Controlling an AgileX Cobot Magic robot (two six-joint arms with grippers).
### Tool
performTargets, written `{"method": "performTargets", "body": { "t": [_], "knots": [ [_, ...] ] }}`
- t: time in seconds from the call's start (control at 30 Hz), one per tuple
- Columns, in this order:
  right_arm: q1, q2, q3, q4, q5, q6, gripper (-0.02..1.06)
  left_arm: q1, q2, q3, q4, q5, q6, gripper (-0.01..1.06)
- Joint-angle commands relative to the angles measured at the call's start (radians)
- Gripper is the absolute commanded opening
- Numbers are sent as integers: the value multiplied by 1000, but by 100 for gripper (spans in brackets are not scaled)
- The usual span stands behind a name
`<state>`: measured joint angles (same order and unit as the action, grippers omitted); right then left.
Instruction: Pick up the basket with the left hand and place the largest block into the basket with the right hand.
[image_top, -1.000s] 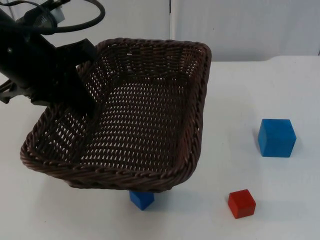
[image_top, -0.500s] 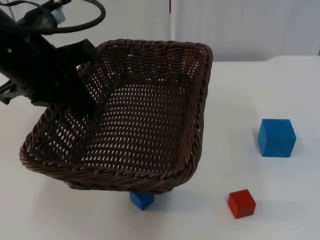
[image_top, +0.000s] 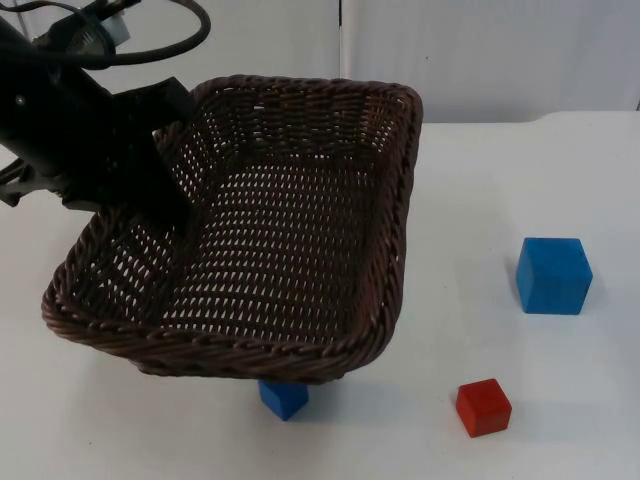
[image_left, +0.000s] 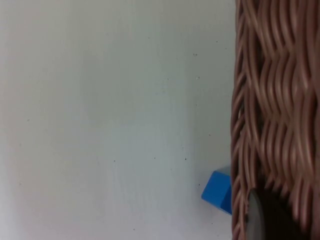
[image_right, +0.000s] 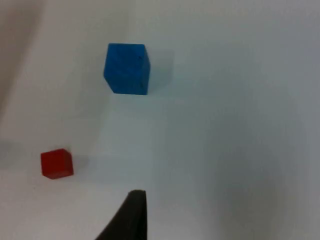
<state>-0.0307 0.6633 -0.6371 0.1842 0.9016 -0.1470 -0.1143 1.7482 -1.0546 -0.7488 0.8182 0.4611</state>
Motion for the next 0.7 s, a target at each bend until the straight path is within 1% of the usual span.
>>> {"method": "performTargets", "body": {
  "t": [0.0, 0.07, 0.1, 0.27, 0.3, 0.43, 0.47, 0.6, 0.63, 0.67],
  "knots": [
    [-6, 76, -25, 47, -40, -40, 105, 0, -16, 3, -18, 3, -2, 0],
    [-6, 165, -57, 74, -48, -64, 105, 0, -16, 3, -18, 3, -2, 0],
    [-6, 165, -57, 74, -48, -64, 105, 0, -16, 3, -18, 3, -2, 0],
    [-6, 395, -125, 93, -68, -85, 105, 0, -16, 3, -18, 3, -2, 0],
    [-6, 395, -125, 93, -68, -85, 105, 0, -16, 3, -18, 3, -2, 0],
    [18, 535, -171, 130, -83, -85, 105, 0, -16, 3, -18, 3, -2, 0],
    [18, 535, -171, 130, -83, -85, 105, 0, -16, 3, -18, 3, -2, 0],
    [130, 651, -226, 130, -154, -76, 105, 0, -16, 3, -18, 3, -2, 0],
    [130, 651, -226, 130, -154, -76, 105, 0, -16, 3, -18, 3, -2, 0],
    [160, 676, -240, 125, -173, -75, 105, 0, -16, 3, -18, 1, -2, 0]
  ]
}}
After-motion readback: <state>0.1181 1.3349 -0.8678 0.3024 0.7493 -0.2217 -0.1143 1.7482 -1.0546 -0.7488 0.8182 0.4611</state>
